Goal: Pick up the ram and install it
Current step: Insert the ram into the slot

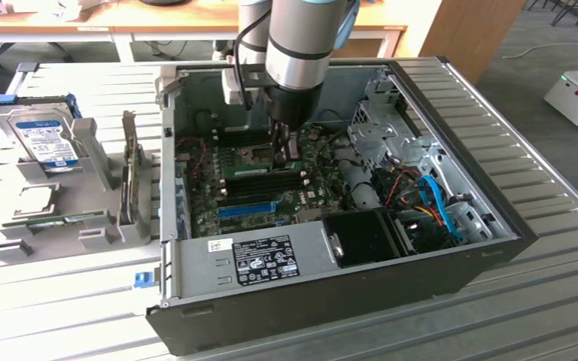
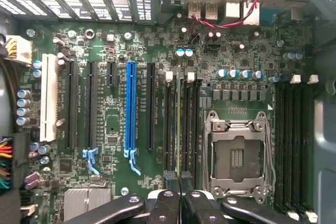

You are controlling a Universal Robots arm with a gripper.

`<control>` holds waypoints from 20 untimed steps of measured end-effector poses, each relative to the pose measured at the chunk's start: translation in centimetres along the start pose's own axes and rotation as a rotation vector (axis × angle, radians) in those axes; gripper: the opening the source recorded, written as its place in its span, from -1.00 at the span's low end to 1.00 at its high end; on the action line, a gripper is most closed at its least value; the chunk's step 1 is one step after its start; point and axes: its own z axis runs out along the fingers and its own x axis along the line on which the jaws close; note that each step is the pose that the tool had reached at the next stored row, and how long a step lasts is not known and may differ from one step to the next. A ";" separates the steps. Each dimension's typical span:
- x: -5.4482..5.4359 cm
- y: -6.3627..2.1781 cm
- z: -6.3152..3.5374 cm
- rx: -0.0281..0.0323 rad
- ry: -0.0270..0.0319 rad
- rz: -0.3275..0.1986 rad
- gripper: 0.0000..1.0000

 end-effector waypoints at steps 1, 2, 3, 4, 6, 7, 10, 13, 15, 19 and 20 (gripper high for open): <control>0.0 -0.01 0.14 -0.0006 -0.0008 0.000 -0.76; 0.0 -0.01 0.28 -0.0011 -0.0020 0.000 -0.76; 0.0 -0.01 0.37 -0.0019 -0.0034 0.000 -0.76; 0.0 -0.02 0.41 -0.0033 -0.0044 0.000 -0.76; 0.0 -0.01 0.41 -0.0060 -0.0061 0.000 -0.76; 0.0 -0.01 0.42 -0.0059 -0.0062 0.000 -0.76; 0.0 -0.01 0.42 -0.0062 -0.0063 0.000 -0.76; 0.0 -0.01 0.42 -0.0065 -0.0063 0.000 -0.76; 0.0 -0.01 0.42 -0.0066 -0.0063 0.000 -0.76; 0.0 -0.02 0.43 -0.0022 -0.0065 0.000 -0.76; 0.0 -0.01 0.43 0.0005 -0.0065 0.000 -0.76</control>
